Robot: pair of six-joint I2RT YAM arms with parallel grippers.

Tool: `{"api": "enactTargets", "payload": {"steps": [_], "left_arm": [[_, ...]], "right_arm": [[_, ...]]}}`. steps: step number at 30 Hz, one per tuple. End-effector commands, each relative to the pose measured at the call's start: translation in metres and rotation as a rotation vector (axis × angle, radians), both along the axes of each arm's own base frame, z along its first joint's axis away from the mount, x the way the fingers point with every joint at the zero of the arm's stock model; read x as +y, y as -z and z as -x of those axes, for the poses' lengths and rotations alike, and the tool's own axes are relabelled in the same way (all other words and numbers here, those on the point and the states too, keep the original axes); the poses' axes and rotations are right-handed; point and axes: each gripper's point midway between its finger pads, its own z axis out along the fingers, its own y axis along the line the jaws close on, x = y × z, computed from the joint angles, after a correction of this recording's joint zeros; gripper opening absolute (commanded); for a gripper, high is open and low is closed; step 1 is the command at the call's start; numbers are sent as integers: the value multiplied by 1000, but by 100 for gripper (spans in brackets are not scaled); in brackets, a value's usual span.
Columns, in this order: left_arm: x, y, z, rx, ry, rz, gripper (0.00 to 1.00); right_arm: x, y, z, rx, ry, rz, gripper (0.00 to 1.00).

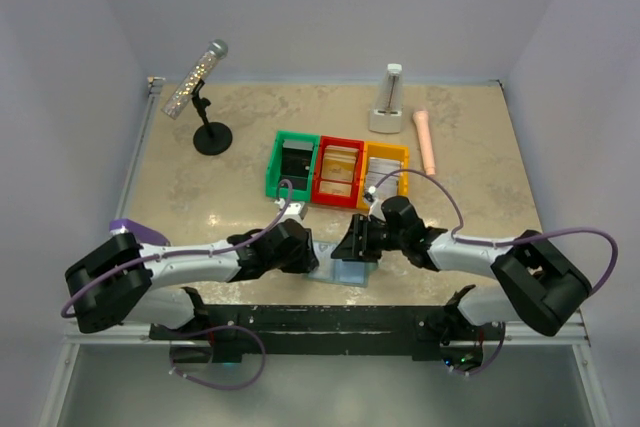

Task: Take the credit cards out of the card holder
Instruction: Remove the credit card from the card holder.

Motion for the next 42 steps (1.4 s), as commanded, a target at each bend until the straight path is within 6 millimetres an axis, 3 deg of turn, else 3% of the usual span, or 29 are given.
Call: {"api": "enactTargets", "payload": {"steps": [1,7,26,42], "left_arm": [[-3,6,2,12,0,14,42],[-6,11,4,29,-2,32,37],[10,26,13,65,-38,12,30],[17,30,16,72,-56,5,27]], "right_arm": [[13,-23,-6,-42,-32,-63,52],[19,-22,-4,-31,-45,-68,52],[9,12,1,39,-14,1,52],[4,17,4,42,3,9,52]]}}
